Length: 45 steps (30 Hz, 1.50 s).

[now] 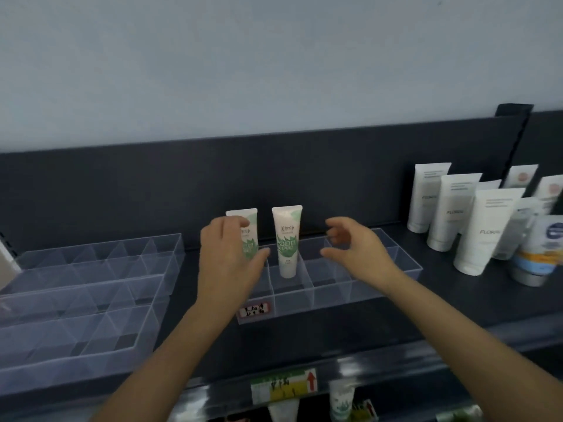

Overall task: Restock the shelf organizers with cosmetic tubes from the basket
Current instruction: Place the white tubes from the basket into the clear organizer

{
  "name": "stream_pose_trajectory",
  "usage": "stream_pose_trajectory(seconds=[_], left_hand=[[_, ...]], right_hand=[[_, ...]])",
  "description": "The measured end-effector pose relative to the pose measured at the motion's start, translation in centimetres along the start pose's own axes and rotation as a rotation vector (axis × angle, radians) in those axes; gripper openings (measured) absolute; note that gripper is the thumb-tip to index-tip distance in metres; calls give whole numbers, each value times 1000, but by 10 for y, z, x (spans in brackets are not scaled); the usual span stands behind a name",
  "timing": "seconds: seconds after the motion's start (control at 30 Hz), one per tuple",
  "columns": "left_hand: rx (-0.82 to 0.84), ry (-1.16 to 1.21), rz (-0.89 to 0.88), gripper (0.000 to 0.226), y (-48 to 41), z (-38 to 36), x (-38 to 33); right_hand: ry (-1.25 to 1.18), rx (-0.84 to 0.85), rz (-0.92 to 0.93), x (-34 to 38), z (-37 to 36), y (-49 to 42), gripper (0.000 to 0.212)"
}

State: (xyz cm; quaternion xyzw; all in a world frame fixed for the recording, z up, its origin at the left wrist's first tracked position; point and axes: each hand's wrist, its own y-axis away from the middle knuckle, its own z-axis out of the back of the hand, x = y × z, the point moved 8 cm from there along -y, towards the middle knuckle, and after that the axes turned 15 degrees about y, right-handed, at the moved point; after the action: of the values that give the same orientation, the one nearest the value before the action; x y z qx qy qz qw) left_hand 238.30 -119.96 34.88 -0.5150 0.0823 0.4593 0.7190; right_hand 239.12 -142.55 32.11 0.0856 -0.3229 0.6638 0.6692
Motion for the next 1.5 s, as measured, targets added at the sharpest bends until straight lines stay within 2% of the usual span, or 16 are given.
stream_pose_trajectory(seconds=[0.2, 0.37, 0.53, 0.67, 0.77, 0.93, 1.1, 1.27, 1.4, 1.5], left_hand=[[300, 201, -142, 51, 51, -68, -69], [547, 422, -180, 45, 116, -136, -120], [833, 486, -190, 48, 195, -217, -143], [1131, 397, -180, 42, 266, -280, -145], [1289, 339, -218, 33, 311, -315, -144], [1461, 218, -309, 39, 368, -369, -137], [1642, -13, -448, 26, 428, -420, -124], [1790, -117, -629, 42, 473, -452, -120], [1774, -225, -847, 55, 487, -455, -113], [1696, -252, -920, 48, 477, -448, -117]], right_hand=[[-7, -158, -44, -45, 32, 82, 39], [-85, -319, -279, -124, 59, 179, 27], [7, -309, -601, -218, 57, 287, 24], [81, -234, -850, -276, 42, 371, 26], [113, -193, -984, -303, 30, 424, 23], [82, -163, -1186, -322, 12, 488, 22], [37, -144, -1272, -327, 0, 523, 24], [-9, -181, -1331, -335, -12, 542, 25], [-8, -152, -1340, -338, -18, 551, 28], [-6, -153, -1335, -342, -19, 549, 30]])
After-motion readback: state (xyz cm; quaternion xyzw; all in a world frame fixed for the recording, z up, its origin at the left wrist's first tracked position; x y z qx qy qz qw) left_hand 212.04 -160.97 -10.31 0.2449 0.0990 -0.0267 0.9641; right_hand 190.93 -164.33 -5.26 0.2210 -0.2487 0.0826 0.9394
